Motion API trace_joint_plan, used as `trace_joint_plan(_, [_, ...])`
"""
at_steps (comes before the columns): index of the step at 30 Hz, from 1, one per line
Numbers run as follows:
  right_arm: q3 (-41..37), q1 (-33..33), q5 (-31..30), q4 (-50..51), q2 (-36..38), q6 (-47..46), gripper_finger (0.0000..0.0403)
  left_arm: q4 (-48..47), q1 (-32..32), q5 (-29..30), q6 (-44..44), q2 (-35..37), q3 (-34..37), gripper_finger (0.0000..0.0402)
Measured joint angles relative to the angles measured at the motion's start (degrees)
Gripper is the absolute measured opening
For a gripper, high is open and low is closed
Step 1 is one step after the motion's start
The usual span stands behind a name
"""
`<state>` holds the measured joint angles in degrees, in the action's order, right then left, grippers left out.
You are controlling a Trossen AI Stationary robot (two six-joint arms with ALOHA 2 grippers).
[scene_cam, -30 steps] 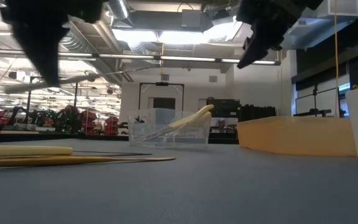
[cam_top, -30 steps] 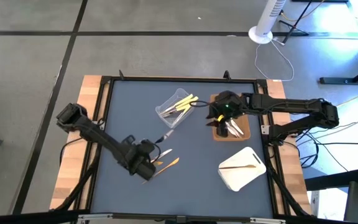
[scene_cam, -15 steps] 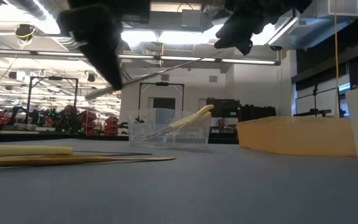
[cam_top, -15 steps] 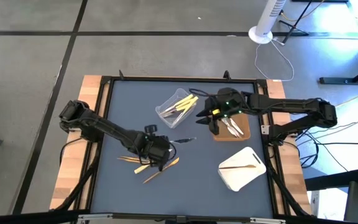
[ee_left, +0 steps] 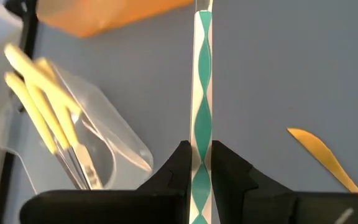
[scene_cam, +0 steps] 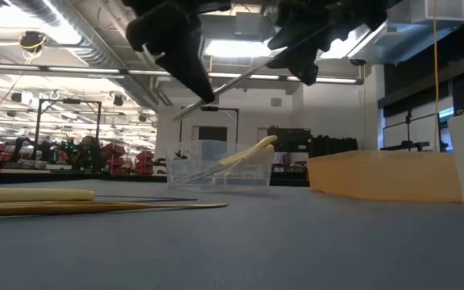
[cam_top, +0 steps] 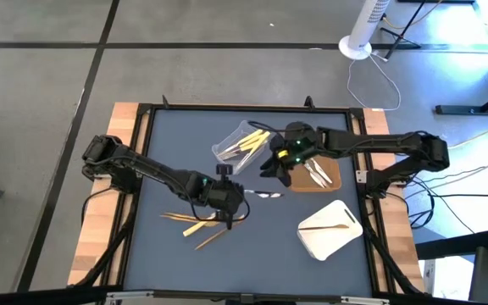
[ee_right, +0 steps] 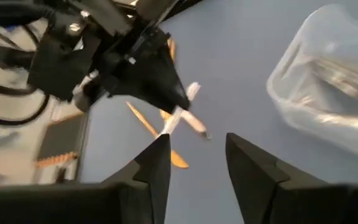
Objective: Sort silverware by color (type)
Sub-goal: Put the white knife into the orange bin
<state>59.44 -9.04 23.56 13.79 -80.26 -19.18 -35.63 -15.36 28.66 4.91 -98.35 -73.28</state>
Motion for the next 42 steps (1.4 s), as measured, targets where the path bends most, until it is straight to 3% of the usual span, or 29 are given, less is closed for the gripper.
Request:
trace_joint_plan(8, [0.0, 0.0, 10.4, -6.9, -5.4, -9.8, 0.0140, 3.8, 0.6, 0.8, -10.2, 0.0, 0.0, 0.0035])
trace_joint_plan(21, [0.0, 0.0, 17.1, -7.6, -11.2, -15.8, 0.0140, 4.9, 0.9, 4.0, -14.7, 0.0, 0.0, 0.0036])
trace_joint_plan(42, [0.0, 0.0, 18.7, -7.6, -11.6, -15.7, 0.0140, 4.9, 3.1, 4.9, -14.7, 0.0, 0.0, 0.0039])
